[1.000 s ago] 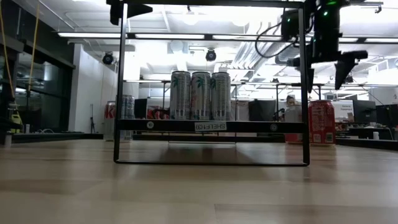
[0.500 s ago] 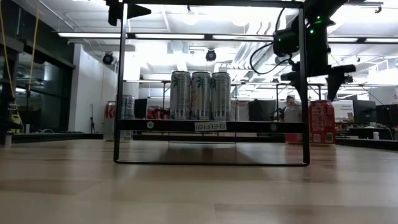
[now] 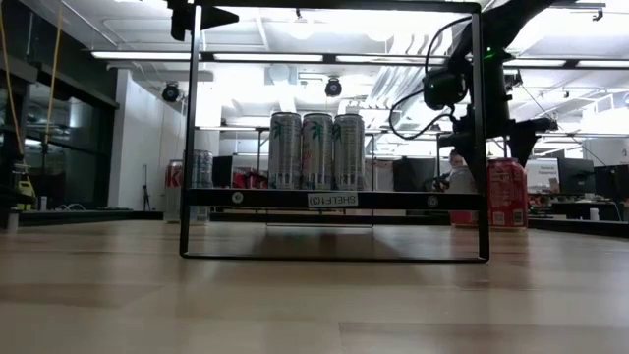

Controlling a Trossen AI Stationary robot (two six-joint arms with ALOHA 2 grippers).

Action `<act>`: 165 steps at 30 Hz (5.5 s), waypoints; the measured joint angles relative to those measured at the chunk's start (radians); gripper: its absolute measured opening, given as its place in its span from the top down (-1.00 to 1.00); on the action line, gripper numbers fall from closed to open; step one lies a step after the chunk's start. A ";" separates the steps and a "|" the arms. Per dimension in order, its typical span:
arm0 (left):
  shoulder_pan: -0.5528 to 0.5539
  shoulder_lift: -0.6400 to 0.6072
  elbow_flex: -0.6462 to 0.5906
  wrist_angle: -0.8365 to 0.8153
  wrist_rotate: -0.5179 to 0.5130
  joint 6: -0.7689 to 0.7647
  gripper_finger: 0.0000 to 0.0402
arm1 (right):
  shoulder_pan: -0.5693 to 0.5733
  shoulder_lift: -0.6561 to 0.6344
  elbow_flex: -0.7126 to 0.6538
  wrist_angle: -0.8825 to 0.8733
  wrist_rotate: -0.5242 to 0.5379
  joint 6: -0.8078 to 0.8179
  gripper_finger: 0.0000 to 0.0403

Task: Place canned beverage on shelf
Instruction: Put the top right red-white soda can on the shelf

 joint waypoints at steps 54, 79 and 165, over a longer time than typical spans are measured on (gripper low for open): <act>0.000 -0.014 0.000 -0.024 -0.052 -0.001 -0.60 | 0.680 0.442 0.707 -0.060 -0.037 -0.625 -0.46; -0.001 -0.014 0.000 -0.043 -0.053 0.000 -0.60 | 0.675 0.325 0.706 -0.107 -0.040 -0.676 -0.84; -0.049 -0.381 -0.394 0.196 0.239 -0.072 0.99 | 0.737 -0.323 -0.064 0.680 -0.209 -0.388 1.00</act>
